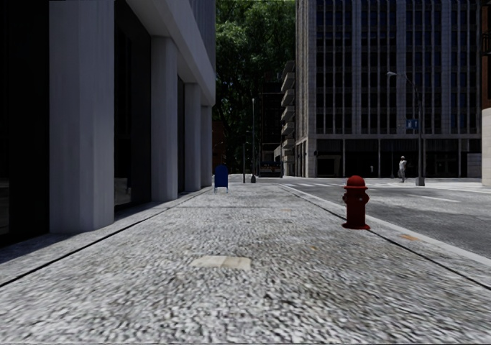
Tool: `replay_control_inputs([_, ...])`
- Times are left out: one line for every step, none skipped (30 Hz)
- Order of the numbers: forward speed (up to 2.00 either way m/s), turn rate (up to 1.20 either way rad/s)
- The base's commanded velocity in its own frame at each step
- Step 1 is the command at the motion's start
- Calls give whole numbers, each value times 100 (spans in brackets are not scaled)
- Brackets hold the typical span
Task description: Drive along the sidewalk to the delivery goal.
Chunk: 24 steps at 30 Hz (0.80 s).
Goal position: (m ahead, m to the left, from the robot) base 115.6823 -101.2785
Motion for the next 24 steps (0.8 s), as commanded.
replay_control_inputs([200, 0])
replay_control_inputs([200, 0])
replay_control_inputs([200, 0])
replay_control_inputs([200, 0])
replay_control_inputs([200, 0])
replay_control_inputs([200, 0])
replay_control_inputs([200, 0])
replay_control_inputs([200, 0])
replay_control_inputs([200, 0])
replay_control_inputs([200, 0])
replay_control_inputs([200, 0])
replay_control_inputs([200, 0])
replay_control_inputs([200, 0])
replay_control_inputs([200, 0])
replay_control_inputs([200, 0])
replay_control_inputs([200, 0])
replay_control_inputs([200, 0])
replay_control_inputs([200, 0])
replay_control_inputs([200, 0])
replay_control_inputs([200, 0])
replay_control_inputs([200, 0])
replay_control_inputs([200, 0])
replay_control_inputs([200, 0])
replay_control_inputs([200, 0])
